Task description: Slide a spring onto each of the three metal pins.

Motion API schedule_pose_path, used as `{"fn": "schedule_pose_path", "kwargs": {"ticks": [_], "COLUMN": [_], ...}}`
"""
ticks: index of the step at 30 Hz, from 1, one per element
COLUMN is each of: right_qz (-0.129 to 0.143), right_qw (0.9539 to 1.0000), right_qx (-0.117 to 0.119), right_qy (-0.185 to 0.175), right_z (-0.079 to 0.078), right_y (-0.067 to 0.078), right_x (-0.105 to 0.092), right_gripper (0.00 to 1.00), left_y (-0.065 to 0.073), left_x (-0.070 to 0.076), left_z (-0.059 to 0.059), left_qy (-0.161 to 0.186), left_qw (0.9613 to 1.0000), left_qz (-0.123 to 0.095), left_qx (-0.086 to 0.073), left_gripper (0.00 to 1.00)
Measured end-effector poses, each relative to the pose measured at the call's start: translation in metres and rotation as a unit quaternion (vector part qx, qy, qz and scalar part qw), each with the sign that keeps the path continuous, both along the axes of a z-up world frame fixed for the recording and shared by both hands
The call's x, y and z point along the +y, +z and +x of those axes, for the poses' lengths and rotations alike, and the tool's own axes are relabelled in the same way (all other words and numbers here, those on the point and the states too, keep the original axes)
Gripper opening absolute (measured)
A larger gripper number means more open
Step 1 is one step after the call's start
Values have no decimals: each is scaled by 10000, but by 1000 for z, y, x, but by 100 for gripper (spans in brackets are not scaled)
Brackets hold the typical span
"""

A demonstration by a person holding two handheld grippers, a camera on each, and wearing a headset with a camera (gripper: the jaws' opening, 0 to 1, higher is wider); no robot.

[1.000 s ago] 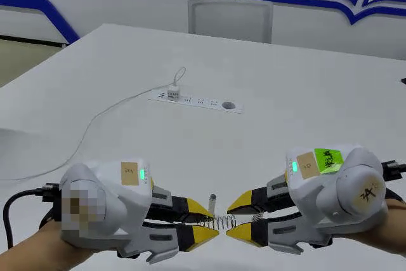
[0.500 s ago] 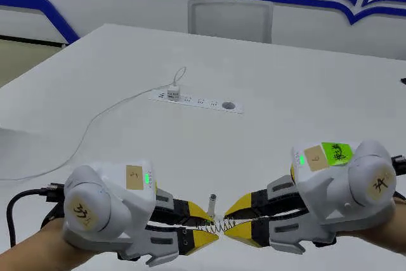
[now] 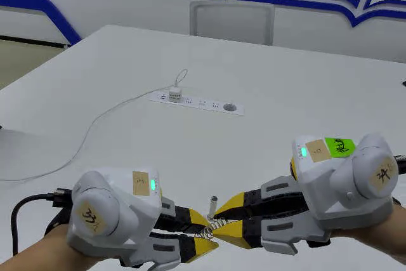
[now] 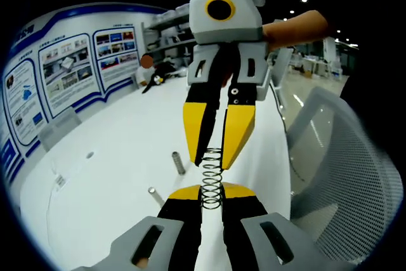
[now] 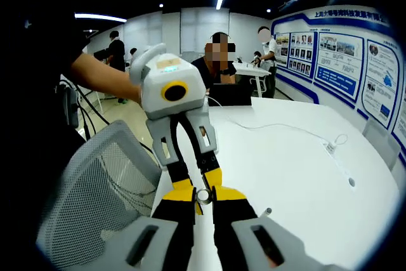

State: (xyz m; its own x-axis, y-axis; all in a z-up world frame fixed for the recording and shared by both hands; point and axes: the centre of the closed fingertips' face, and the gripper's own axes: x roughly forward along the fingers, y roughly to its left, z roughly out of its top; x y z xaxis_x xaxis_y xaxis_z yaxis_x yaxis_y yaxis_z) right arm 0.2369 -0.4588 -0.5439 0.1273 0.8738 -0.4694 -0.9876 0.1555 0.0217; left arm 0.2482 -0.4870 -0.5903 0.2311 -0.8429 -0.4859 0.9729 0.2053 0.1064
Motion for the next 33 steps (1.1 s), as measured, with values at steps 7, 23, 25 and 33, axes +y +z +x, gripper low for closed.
{"fn": "schedule_pose_path", "kwargs": {"ticks": [7,23,25,33], "right_qz": [-285,-172,-88,180], "right_qw": [9992,9986,9986,9973], "right_qx": [-273,117,234,402], "right_qy": [-87,-493,-470,-591], "right_z": [8,16,14,14], "right_y": [-3,-9,-9,-5], "right_x": [0,-9,-9,-4], "right_gripper": [10,16,14,11], "left_y": [3,4,5,7], "left_x": [0,-1,-1,-5], "left_z": [2,4,4,4], "left_qy": [90,124,139,119], "left_qw": [9999,9996,9996,9994], "left_qz": [-91,-243,-248,-311], "left_qx": [12,-5,-11,51], "left_gripper": [10,10,10,10]}}
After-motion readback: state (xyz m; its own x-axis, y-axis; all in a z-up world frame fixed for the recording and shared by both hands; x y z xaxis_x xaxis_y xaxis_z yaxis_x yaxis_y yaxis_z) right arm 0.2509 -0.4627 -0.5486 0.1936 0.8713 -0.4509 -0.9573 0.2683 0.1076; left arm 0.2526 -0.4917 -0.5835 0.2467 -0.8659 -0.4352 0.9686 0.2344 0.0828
